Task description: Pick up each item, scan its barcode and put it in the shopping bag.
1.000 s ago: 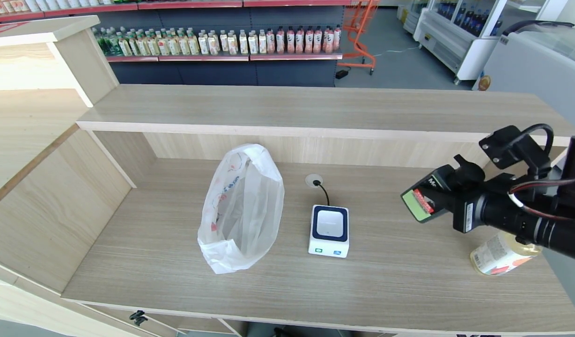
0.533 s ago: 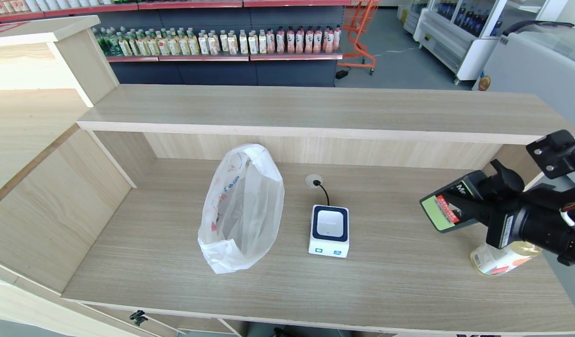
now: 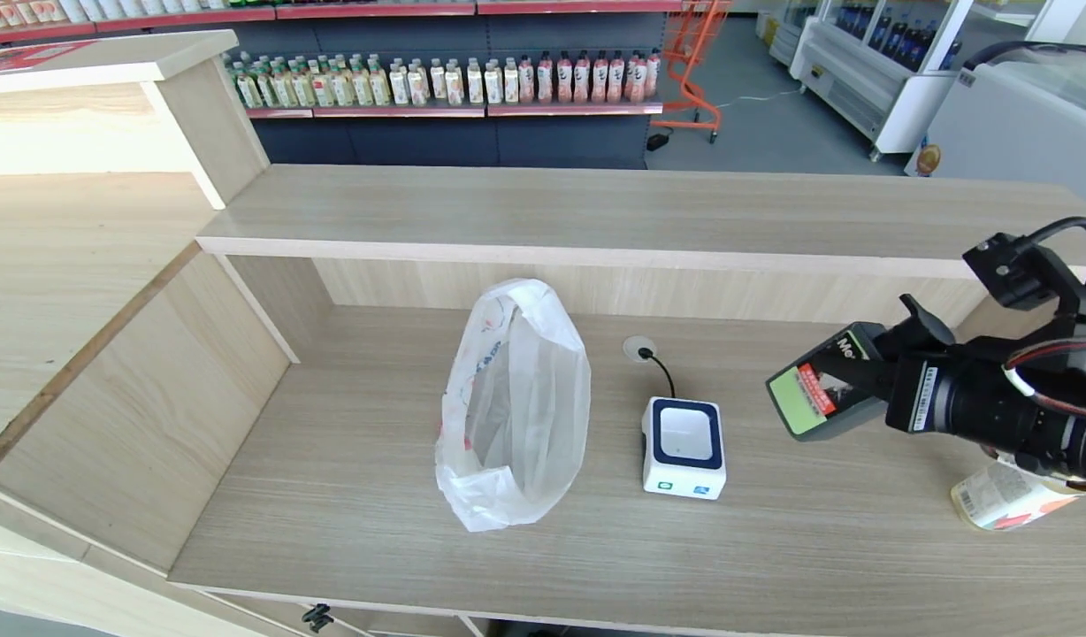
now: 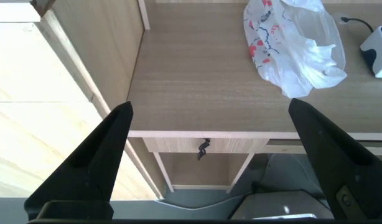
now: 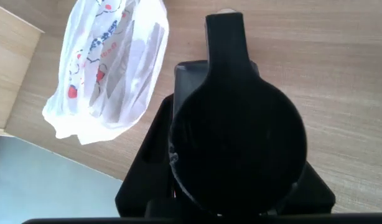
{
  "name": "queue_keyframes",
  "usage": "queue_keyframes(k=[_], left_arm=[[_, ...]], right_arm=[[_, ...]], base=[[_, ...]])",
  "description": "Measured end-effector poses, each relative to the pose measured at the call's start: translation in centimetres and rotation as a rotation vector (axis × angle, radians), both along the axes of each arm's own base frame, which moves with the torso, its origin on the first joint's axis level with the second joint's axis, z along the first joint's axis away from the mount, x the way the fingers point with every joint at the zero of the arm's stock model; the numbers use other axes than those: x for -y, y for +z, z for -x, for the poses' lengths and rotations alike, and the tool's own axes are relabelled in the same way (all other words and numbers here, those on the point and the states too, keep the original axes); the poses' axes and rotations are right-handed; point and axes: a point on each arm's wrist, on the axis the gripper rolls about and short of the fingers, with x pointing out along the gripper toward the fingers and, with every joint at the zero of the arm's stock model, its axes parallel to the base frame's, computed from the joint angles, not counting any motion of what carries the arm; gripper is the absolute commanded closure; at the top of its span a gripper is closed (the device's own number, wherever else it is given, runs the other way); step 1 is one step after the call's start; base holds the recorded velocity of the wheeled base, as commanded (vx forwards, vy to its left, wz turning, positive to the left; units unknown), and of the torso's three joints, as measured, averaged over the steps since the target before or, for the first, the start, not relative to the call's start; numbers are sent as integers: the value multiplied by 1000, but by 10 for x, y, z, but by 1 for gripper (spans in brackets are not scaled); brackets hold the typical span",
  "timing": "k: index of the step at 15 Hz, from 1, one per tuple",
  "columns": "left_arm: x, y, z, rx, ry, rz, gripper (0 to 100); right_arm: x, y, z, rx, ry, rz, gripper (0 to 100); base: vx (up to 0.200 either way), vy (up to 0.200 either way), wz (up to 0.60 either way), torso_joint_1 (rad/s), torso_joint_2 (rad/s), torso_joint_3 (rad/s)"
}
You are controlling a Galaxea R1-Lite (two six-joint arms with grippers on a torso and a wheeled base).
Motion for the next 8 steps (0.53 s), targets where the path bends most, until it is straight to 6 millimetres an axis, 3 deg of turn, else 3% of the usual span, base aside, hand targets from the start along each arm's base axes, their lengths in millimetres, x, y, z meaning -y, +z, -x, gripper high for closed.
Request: queue_keyframes(k=[4, 8], left_arm=[[0, 0, 0, 0, -1, 1, 0], [0, 0, 0, 0, 0, 1, 0]], right_arm=[[-28, 2, -23, -27, 65, -34, 100], [-77, -10, -57, -79, 134, -39, 100]], base=[[0, 0, 0, 0, 0, 0], [0, 0, 0, 0, 0, 0]])
